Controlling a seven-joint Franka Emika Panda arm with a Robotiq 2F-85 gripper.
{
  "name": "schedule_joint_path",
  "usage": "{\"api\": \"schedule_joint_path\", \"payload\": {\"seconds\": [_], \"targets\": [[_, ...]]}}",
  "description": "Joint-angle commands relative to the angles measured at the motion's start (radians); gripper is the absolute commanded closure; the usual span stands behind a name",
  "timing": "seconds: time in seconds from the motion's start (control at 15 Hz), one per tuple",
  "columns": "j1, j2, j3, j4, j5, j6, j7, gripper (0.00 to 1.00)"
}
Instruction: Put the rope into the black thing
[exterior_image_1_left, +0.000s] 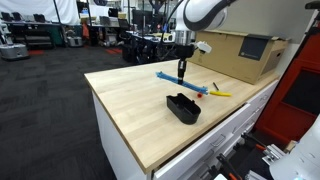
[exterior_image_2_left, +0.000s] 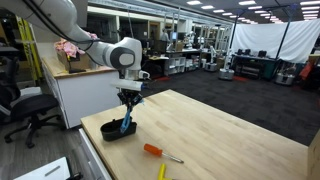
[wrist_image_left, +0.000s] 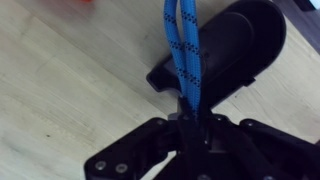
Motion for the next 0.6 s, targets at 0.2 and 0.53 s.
{"api": "schedule_joint_path", "payload": {"seconds": [0.2, 0.53], "targets": [[0.003, -0.004, 0.009, -0.005, 0.237, 0.108, 0.185, 0.97], [0.022, 0.01, 0.029, -0.05, 0.264, 0.359, 0.402, 0.97]]}}
